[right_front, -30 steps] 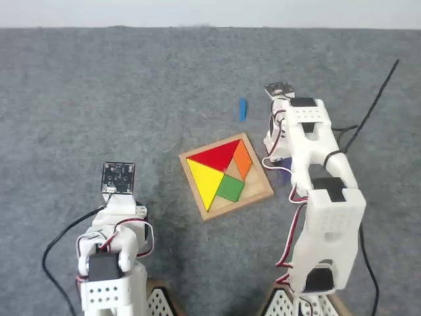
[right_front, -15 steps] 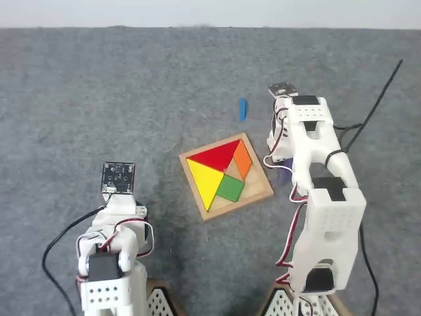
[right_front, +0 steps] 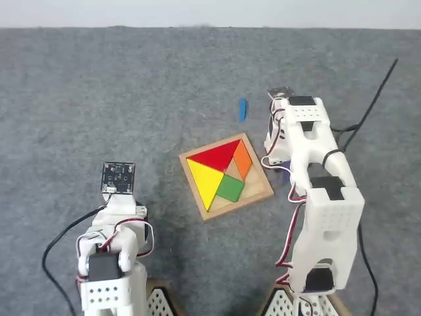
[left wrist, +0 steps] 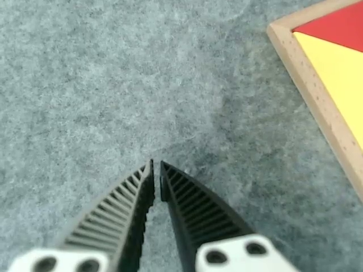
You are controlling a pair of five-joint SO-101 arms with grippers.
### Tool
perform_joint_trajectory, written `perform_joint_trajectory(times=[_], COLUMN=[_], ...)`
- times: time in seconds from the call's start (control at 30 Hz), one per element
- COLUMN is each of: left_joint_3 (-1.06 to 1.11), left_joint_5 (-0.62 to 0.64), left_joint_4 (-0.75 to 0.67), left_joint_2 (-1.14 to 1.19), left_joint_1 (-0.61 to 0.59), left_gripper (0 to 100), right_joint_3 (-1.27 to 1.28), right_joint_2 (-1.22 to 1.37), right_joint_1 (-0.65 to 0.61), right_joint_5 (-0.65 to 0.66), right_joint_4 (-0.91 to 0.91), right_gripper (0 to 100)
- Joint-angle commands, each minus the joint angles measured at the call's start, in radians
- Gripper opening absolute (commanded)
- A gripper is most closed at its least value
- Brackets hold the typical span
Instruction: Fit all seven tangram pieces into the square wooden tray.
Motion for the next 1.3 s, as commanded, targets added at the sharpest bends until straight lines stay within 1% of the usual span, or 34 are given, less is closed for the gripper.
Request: perform_joint_trajectory(times=[0.0, 0.3, 0.43, 0.57, 0.73, 0.87, 1.0, 1.27], left_joint_3=[-0.013, -0.013, -0.013, -0.013, -0.013, -0.013, -0.013, -0.013], left_joint_5=[0.017, 0.017, 0.017, 0.017, 0.017, 0.017, 0.017, 0.017], left_joint_4=[0.003, 0.003, 0.003, 0.003, 0.003, 0.003, 0.003, 0.003], left_joint_2=[-0.018, -0.018, -0.018, -0.018, -0.018, -0.018, -0.018, -0.018], left_joint_1=[-0.002, -0.002, -0.002, -0.002, -0.002, -0.002, -0.002, -0.002], left_gripper=[2, 2, 2, 2, 2, 2, 2, 2], right_joint_3=[0.009, 0.009, 0.038, 0.133, 0.296, 0.347, 0.345, 0.259], right_joint_2=[0.01, -0.024, -0.111, -0.243, -0.432, -0.519, -0.506, -0.377], right_joint_1=[0.012, 0.01, 0.008, -0.005, -0.096, -0.194, -0.275, -0.364], right_joint_5=[-0.021, -0.051, -0.054, -0.054, -0.063, -0.109, -0.118, -0.319], right_joint_4=[0.016, 0.038, 0.05, 0.038, -0.015, -0.024, -0.033, -0.024], right_gripper=[19.3, 13.7, 13.6, 13.6, 13.9, 14.0, 13.9, 14.0])
